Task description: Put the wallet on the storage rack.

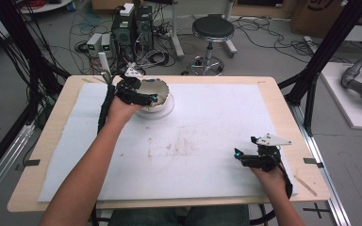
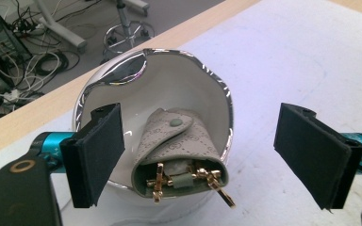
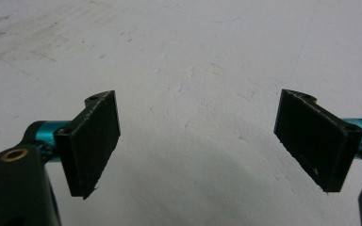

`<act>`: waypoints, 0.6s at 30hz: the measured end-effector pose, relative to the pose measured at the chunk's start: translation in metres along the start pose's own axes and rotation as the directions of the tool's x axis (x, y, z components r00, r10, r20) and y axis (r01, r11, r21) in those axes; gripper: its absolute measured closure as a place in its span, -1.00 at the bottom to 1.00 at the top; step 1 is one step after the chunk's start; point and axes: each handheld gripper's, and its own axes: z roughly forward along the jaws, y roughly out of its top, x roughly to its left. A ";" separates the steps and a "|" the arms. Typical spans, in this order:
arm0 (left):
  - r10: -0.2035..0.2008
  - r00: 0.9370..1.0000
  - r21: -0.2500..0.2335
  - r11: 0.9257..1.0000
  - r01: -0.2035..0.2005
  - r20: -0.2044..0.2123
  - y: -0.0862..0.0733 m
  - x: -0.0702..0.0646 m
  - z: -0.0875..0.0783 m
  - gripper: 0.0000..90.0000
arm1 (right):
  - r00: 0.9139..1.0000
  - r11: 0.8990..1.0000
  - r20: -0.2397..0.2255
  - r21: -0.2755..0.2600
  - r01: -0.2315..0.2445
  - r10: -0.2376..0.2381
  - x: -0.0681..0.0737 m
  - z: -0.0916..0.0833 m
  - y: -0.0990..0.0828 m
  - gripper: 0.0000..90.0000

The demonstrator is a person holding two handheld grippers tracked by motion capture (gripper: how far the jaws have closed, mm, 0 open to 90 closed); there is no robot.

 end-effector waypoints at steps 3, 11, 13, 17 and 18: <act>-0.003 1.000 -0.024 1.000 0.004 0.007 -0.003 -0.002 -0.007 -0.63 | 1.000 1.000 0.000 0.002 0.003 -0.003 0.001 0.001 0.001 -0.67; 0.014 0.999 -0.050 0.999 -0.012 0.044 -0.019 -0.016 -0.019 -0.66 | 1.000 1.000 -0.006 -0.002 0.009 -0.009 0.003 0.002 0.003 -0.67; 0.021 0.998 -0.060 0.998 -0.017 0.055 -0.024 -0.021 -0.023 -0.66 | 1.000 1.000 -0.008 -0.001 0.012 -0.012 0.003 0.003 0.004 -0.67; 0.027 0.997 -0.073 0.997 -0.022 0.069 -0.034 -0.027 -0.030 -0.66 | 1.000 1.000 -0.012 0.001 0.011 -0.011 0.004 0.004 0.004 -0.67; 0.026 0.997 -0.079 0.997 -0.020 0.072 -0.037 -0.028 -0.032 -0.66 | 1.000 1.000 -0.014 0.000 0.014 -0.014 0.004 0.005 0.004 -0.67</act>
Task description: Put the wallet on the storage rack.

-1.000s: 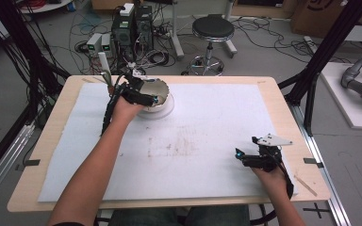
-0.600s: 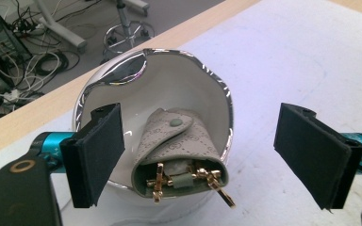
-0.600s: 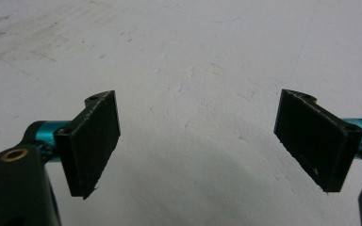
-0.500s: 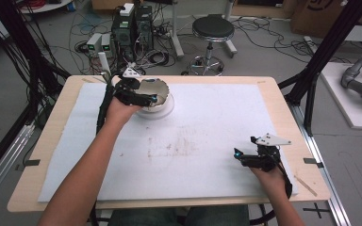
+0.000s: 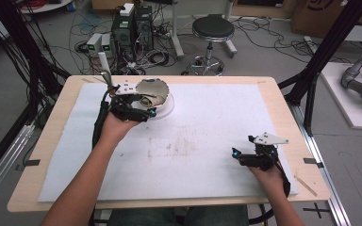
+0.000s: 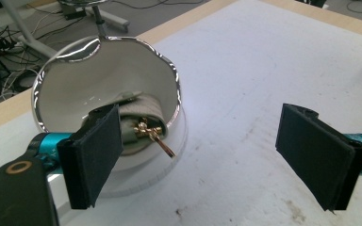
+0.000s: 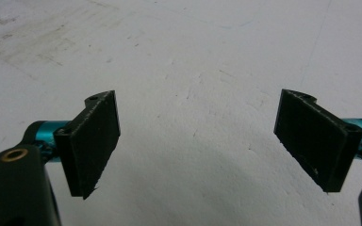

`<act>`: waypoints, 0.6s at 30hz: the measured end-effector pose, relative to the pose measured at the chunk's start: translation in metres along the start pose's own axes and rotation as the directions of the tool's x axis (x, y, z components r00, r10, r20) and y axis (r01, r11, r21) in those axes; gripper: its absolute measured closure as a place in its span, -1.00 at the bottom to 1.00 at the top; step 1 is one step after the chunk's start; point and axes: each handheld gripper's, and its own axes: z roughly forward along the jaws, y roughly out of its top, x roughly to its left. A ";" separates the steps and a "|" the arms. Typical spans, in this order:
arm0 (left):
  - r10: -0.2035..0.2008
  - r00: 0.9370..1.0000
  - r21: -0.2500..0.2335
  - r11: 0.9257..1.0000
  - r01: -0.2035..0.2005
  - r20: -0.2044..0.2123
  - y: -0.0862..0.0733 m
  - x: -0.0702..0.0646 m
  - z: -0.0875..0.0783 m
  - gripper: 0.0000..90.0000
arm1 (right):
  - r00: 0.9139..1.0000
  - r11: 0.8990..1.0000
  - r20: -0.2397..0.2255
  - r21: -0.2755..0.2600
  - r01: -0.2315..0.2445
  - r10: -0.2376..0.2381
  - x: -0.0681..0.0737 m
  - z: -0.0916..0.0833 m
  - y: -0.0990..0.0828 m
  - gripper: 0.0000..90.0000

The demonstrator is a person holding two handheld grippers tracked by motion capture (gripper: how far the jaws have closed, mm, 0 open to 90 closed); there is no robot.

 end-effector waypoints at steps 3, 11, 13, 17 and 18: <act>-0.016 1.000 -0.033 0.999 0.017 0.020 -0.009 -0.003 -0.008 -0.66 | 1.000 1.000 0.001 -0.002 0.001 -0.001 0.001 0.000 0.001 -0.67; -0.070 0.996 -0.076 0.994 0.075 0.057 -0.044 -0.006 -0.026 -0.66 | 1.000 1.000 -0.002 0.000 0.009 -0.009 0.002 0.000 0.001 -0.67; -0.068 0.996 -0.111 0.991 0.074 0.064 -0.050 -0.006 -0.030 -0.67 | 1.000 1.000 -0.003 -0.001 0.012 -0.012 0.003 0.001 0.001 -0.67; -0.061 0.995 -0.137 0.988 0.071 0.077 -0.059 -0.006 -0.033 -0.67 | 1.000 1.000 -0.003 -0.001 0.015 -0.015 0.004 0.001 0.002 -0.67; -0.057 0.995 -0.143 0.987 0.069 0.085 -0.061 -0.006 -0.034 -0.67 | 1.000 1.000 -0.003 -0.001 0.015 -0.015 0.004 0.001 0.002 -0.67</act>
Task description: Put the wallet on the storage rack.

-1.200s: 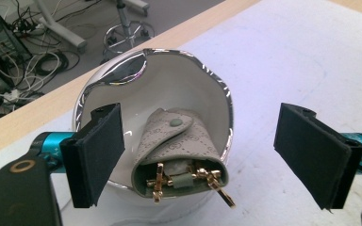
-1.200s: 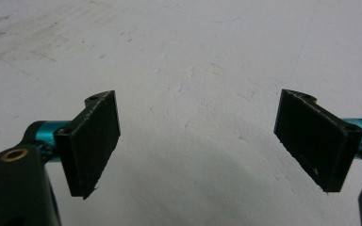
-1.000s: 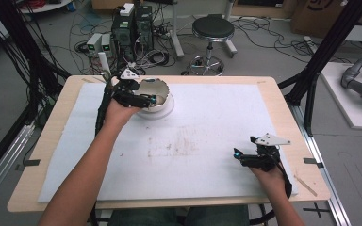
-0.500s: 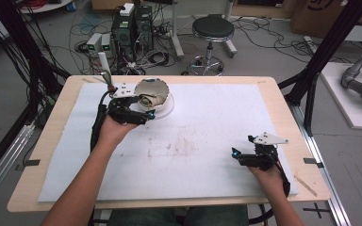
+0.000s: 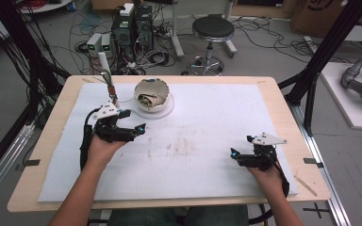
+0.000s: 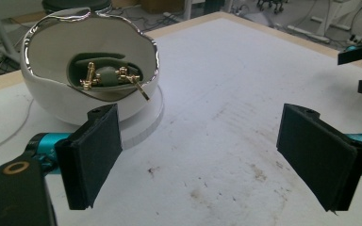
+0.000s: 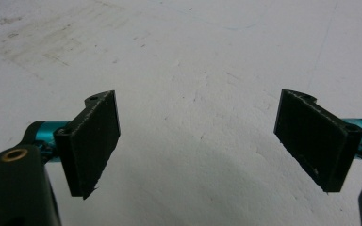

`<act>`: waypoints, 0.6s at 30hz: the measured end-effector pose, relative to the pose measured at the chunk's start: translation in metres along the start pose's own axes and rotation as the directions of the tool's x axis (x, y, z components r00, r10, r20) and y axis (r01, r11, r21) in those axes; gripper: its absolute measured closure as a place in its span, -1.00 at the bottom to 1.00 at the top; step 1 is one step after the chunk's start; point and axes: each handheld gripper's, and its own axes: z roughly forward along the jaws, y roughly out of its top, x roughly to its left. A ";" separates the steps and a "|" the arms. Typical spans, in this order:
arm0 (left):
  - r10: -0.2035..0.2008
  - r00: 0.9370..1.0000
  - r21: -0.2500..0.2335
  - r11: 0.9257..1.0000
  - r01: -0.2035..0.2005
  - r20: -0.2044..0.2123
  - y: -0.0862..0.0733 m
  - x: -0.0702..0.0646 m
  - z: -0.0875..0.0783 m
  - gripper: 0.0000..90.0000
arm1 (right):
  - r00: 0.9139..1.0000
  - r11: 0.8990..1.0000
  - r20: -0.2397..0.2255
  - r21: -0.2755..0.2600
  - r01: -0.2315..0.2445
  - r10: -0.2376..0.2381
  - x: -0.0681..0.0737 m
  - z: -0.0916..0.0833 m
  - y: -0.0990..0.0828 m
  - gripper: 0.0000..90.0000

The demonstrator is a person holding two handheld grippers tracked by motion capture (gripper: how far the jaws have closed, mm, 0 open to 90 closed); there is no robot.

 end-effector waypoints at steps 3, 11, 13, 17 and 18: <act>0.008 1.000 0.004 1.000 -0.008 0.022 -0.008 0.000 -0.002 -0.67 | 1.000 1.000 -0.001 -0.002 0.003 -0.003 0.000 0.000 0.000 -0.67; 0.002 1.000 0.022 1.000 -0.002 0.024 -0.027 0.003 -0.012 -0.67 | 1.000 1.000 -0.001 -0.005 -0.004 0.004 -0.003 -0.001 -0.001 -0.67; 0.010 0.999 0.020 1.000 -0.011 0.033 -0.028 0.003 -0.012 -0.67 | 1.000 1.000 -0.003 -0.005 -0.011 0.011 -0.004 -0.001 -0.002 -0.67; 0.015 0.999 0.024 1.000 -0.016 0.048 -0.034 0.004 -0.013 -0.67 | 1.000 1.000 -0.001 -0.001 -0.017 0.017 -0.006 0.000 -0.003 -0.67; 0.015 0.999 0.023 1.000 -0.016 0.053 -0.035 0.004 -0.013 -0.67 | 1.000 1.000 -0.001 -0.003 -0.018 0.018 -0.006 0.000 -0.003 -0.67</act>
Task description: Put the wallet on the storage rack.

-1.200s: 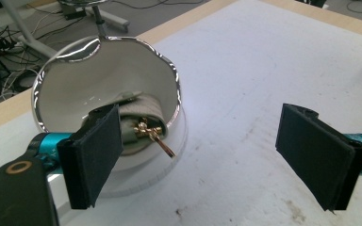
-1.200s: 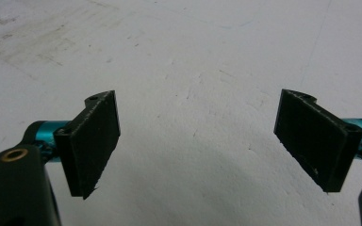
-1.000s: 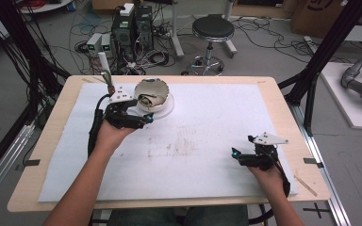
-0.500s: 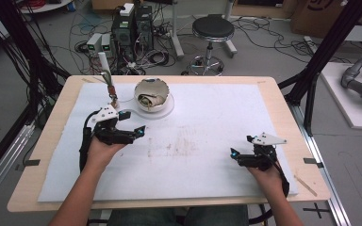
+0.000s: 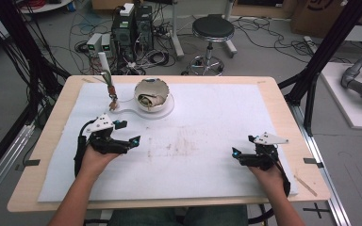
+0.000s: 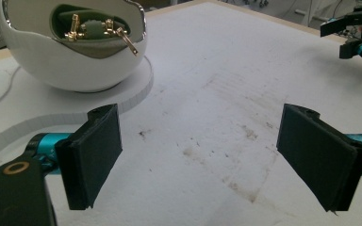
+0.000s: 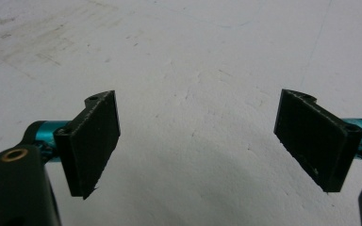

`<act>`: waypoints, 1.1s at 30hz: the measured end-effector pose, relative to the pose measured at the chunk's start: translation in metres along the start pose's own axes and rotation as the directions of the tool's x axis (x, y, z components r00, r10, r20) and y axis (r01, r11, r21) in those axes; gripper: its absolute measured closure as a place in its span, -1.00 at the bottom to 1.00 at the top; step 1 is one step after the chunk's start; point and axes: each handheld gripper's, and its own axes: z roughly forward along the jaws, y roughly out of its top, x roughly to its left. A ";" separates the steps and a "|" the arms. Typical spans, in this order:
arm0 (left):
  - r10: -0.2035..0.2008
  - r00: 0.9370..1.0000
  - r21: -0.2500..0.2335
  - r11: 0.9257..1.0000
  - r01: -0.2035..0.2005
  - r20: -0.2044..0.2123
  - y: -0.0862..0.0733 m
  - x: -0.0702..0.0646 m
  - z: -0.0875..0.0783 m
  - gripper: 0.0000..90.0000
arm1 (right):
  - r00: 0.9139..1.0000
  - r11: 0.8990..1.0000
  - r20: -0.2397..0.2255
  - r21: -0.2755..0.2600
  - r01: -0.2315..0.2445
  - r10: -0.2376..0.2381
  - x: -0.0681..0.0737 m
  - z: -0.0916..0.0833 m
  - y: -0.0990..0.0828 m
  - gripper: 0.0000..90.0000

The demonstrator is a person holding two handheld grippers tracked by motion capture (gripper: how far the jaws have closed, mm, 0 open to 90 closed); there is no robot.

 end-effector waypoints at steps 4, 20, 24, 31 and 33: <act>0.002 1.000 -0.003 1.000 -0.002 0.004 -0.004 0.000 -0.003 -0.67 | 1.000 1.000 0.003 -0.001 -0.008 0.008 0.000 0.002 0.001 -0.67; -0.001 1.000 0.016 1.000 0.001 -0.024 -0.016 0.002 -0.009 -0.67 | 0.999 1.000 0.026 -0.023 -0.020 0.020 -0.004 0.004 0.009 -0.67; -0.004 1.000 0.015 1.000 0.004 -0.026 -0.017 0.002 -0.010 -0.67 | 1.000 0.999 0.027 -0.030 -0.011 0.012 -0.001 0.002 0.010 -0.67; -0.005 0.999 0.032 0.999 0.006 -0.031 -0.021 0.004 -0.012 -0.67 | 0.999 1.000 0.029 -0.023 -0.015 0.016 -0.001 0.007 0.013 -0.67; -0.012 0.999 0.036 0.999 0.013 -0.035 -0.022 0.004 -0.013 -0.67 | 0.999 1.000 0.028 -0.021 -0.016 0.016 0.000 0.009 0.013 -0.67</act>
